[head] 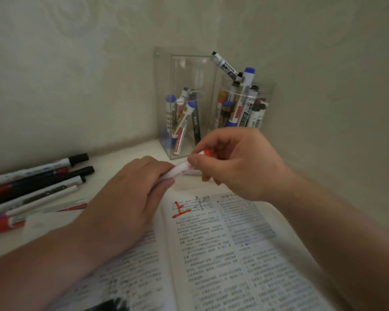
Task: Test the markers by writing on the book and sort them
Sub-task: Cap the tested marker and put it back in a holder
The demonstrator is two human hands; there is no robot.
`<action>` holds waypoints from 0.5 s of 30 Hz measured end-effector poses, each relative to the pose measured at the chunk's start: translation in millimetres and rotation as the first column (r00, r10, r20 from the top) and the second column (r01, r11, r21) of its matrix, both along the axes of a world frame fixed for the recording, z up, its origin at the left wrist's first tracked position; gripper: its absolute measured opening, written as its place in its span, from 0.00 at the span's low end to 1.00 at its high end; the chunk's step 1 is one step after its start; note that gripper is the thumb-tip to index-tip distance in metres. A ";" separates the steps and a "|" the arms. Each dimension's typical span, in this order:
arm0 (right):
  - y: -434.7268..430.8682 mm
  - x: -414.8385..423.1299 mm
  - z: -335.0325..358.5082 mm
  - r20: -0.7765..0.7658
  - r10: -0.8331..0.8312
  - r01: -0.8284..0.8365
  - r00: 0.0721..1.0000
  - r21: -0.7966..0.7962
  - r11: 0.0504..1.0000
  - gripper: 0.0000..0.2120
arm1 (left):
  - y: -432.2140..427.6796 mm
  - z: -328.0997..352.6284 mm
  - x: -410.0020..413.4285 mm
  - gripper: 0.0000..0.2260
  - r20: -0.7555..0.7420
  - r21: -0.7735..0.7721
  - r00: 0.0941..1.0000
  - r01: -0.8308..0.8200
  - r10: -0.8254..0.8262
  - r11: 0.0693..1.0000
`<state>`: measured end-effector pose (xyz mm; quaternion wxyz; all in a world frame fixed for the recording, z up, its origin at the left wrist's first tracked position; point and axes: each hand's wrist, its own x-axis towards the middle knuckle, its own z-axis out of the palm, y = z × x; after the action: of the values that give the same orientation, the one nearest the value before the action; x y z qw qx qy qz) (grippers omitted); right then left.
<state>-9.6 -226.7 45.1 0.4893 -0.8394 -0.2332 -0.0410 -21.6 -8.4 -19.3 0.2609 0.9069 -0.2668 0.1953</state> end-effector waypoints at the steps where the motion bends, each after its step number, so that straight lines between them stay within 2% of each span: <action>1: 1.9 -1.4 -5.2 0.020 -0.013 0.010 1.000 0.110 0.994 0.03 | -0.6 1.8 -2.7 0.09 -0.022 -0.042 1.000 -0.006 0.005 0.999; 3: 7.0 -4.7 -14.2 0.020 0.005 -0.011 1.000 0.294 0.956 0.06 | -2.2 5.3 -8.0 0.07 -0.061 -0.120 0.998 0.025 -0.032 0.993; 5: 12.8 -8.1 -22.6 -0.014 0.079 -0.068 0.997 0.377 0.924 0.09 | -6.2 11.0 -14.5 0.08 -0.048 -0.152 0.993 0.098 -0.107 0.983; 7: 17.3 -9.9 -29.4 -0.044 0.145 -0.118 0.988 0.378 0.918 0.07 | -9.5 16.3 -20.3 0.09 -0.034 -0.180 0.985 0.158 -0.167 0.971; 10: 17.4 -9.8 -36.5 -0.035 0.135 -0.111 0.990 0.386 0.916 0.05 | -10.6 16.5 -22.1 0.11 -0.082 -0.207 0.979 0.164 -0.184 0.964; 15: 16.4 -12.6 -37.7 0.012 0.120 -0.116 0.993 0.380 0.918 0.11 | -9.2 15.4 -22.2 0.12 -0.125 -0.205 0.980 0.131 -0.158 0.970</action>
<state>-22.2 -210.3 7.4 0.6454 -0.7134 -0.2682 -0.0511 -43.8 -17.6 -4.0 0.3804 0.8665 -0.2928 0.1369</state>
